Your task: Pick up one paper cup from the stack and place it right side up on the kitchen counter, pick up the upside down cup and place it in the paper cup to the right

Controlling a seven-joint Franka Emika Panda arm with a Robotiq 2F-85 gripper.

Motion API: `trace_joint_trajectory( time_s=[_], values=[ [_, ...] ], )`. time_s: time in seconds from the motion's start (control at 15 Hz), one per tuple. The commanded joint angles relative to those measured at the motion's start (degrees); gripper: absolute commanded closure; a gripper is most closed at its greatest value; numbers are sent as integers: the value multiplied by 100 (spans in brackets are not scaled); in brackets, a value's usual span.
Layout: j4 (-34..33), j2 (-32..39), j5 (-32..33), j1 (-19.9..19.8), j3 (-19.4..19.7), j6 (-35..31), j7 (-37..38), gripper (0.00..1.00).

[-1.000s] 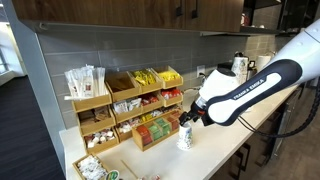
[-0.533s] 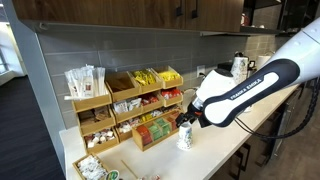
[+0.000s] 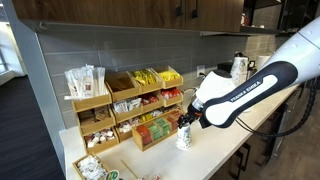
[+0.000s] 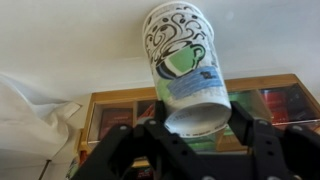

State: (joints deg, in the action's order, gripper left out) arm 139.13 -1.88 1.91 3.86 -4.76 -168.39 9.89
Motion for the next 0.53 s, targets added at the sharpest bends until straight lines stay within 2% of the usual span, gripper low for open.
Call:
trace_joint_trajectory(
  time_s=[0.0,0.47],
  values=[
    [-81,-192,653,-116,13,20,249,60],
    [-279,-455,1158,-221,-17,90,266,61]
  ],
)
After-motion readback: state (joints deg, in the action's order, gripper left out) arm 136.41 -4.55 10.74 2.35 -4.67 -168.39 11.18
